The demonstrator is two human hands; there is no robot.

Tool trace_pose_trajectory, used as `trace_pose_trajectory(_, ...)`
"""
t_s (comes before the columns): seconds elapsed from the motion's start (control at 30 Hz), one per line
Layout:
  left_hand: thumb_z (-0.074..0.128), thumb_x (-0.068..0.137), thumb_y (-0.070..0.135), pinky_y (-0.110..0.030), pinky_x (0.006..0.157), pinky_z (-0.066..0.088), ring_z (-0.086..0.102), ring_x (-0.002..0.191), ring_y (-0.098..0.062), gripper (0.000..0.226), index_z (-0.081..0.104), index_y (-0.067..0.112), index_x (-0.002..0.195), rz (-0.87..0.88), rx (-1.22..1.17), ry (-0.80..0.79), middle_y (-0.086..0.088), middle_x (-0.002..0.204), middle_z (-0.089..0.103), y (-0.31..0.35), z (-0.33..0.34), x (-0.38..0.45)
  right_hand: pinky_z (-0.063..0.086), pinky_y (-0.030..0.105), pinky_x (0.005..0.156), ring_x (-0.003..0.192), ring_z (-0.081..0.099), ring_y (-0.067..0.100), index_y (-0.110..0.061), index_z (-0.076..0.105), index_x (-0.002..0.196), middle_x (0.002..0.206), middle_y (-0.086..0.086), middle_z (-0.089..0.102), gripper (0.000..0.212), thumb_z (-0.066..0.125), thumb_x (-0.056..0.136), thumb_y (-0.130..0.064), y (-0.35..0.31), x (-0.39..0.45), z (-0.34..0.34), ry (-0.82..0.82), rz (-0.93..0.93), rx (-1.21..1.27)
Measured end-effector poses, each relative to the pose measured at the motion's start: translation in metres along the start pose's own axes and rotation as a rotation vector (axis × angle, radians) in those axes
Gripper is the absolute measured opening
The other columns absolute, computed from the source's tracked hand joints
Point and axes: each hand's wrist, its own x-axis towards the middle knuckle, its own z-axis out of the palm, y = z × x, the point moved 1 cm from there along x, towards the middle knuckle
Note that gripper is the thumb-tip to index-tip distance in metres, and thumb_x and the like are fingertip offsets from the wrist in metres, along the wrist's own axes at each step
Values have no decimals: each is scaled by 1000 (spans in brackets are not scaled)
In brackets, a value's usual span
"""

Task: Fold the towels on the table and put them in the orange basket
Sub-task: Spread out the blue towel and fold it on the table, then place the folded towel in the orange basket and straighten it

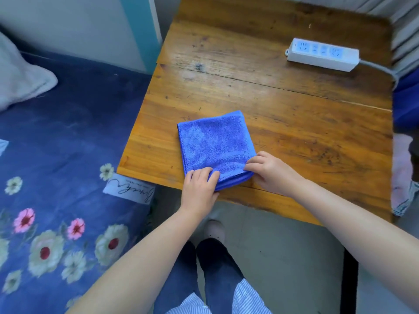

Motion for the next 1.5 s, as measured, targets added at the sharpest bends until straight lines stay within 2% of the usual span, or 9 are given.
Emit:
trace_pose_trajectory(0.17,82,22,2,-19,48,45,57,47,-20,47,69,10,66,-25,43,43,-1,57,61,-1,-3,-23,53,39,62,64,64,36,7,70,76,72,21,70,30,64,51,23,-22,-13,-11,-39,69,127)
trace_pose_trajectory(0.33,85,16,11,-13,41,42,58,45,-17,51,67,8,64,-31,51,33,0,51,58,-17,-26,-55,39,27,71,75,63,40,13,68,85,81,27,68,29,55,61,23,-53,-14,-17,-42,142,171)
trace_pose_trajectory(0.5,88,22,8,-12,38,37,59,45,-16,52,64,6,69,-91,5,111,-3,53,59,-43,-73,-106,46,43,77,84,59,49,17,64,88,90,32,64,37,51,56,29,-107,2,-19,51,63,150)
trace_pose_trajectory(0.57,87,29,2,-13,37,37,61,48,-18,52,63,3,75,-131,-26,127,-8,56,62,-56,-94,-144,41,37,82,93,57,47,16,63,93,97,31,61,40,52,57,27,-138,13,-12,71,41,129)
trace_pose_trajectory(0.67,72,63,-5,-29,59,50,66,79,-28,33,66,-4,96,-356,-123,246,-18,83,68,-85,-133,-240,41,34,82,95,57,43,14,60,97,100,30,58,39,58,59,24,-228,31,-1,67,-80,112)
trace_pose_trajectory(0.73,57,81,1,-35,77,46,59,99,-27,30,61,0,111,-400,-150,252,-16,104,65,-99,-138,-266,47,40,75,86,58,44,14,61,89,90,29,60,33,59,57,24,-257,37,4,77,-108,113)
trace_pose_trajectory(0.87,51,90,8,-35,89,40,52,109,-26,30,57,5,119,-594,-100,294,-12,115,60,-119,-176,-354,46,39,69,82,55,42,11,61,85,85,26,58,23,57,64,18,-343,52,20,75,-219,121)
trace_pose_trajectory(1.17,49,92,13,-38,92,39,46,115,-27,34,52,10,125,-1017,36,447,-9,122,56,-173,-238,-534,39,33,77,99,52,33,2,59,110,104,20,57,33,61,77,0,-544,110,45,-58,-481,151)
trace_pose_trajectory(1.5,50,90,6,-31,88,35,52,111,-31,29,56,4,118,-1303,-14,697,-13,121,57,-278,-298,-607,30,14,80,106,49,31,7,63,102,115,20,52,29,67,74,-1,-685,230,73,-123,-508,350)
